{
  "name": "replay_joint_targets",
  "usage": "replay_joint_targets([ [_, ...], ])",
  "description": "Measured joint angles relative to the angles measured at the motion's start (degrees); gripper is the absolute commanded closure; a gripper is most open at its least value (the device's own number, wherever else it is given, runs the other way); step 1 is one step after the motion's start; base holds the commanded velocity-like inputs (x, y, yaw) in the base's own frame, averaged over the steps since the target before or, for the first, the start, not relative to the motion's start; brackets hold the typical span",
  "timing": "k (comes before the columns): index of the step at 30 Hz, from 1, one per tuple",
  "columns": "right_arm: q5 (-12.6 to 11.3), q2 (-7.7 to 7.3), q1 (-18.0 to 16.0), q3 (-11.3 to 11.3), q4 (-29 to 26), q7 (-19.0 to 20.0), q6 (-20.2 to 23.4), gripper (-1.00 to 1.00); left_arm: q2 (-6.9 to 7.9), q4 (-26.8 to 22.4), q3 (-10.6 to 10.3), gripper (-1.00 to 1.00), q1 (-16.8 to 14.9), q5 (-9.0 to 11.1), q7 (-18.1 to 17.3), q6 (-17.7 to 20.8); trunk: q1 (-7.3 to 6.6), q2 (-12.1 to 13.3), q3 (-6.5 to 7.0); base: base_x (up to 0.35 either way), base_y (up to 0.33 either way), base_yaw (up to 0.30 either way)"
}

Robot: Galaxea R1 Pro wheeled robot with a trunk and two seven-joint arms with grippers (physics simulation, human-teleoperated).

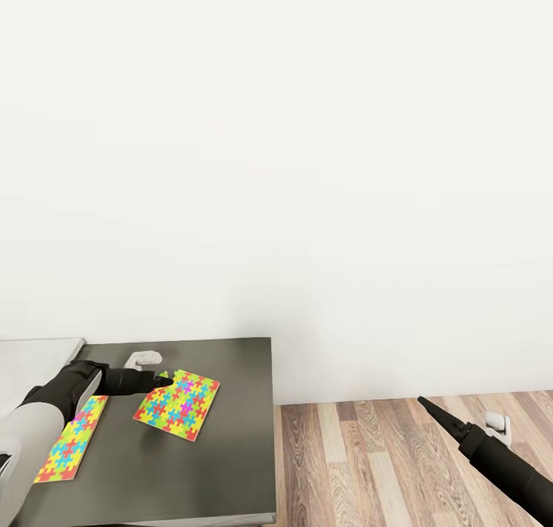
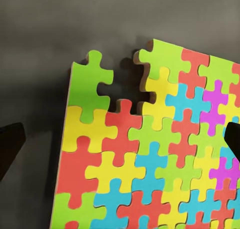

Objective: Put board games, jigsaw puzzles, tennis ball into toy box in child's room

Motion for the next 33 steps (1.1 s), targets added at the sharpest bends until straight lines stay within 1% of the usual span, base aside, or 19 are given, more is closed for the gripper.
replay_joint_targets([
  [9,0.0,0.01,0.0,0.0,0.0,0.0,0.0,-1.00,-0.07,0.1,-0.1,-1.00,0.0,-0.1,0.1,0.0,0.00,0.0,-0.26,0.000,0.000,0.000],
  [26,0.1,0.01,0.0,0.0,0.0,0.0,0.0,-1.00,-0.16,0.2,-0.1,-1.00,0.0,-0.1,0.1,0.0,0.00,0.0,-1.50,0.000,0.000,0.000],
  [33,0.0,0.02,0.0,0.0,0.0,0.1,0.0,-1.00,-0.16,0.2,-0.1,-1.00,0.0,-0.1,0.1,0.0,0.00,0.0,-1.68,0.000,0.000,0.000],
])
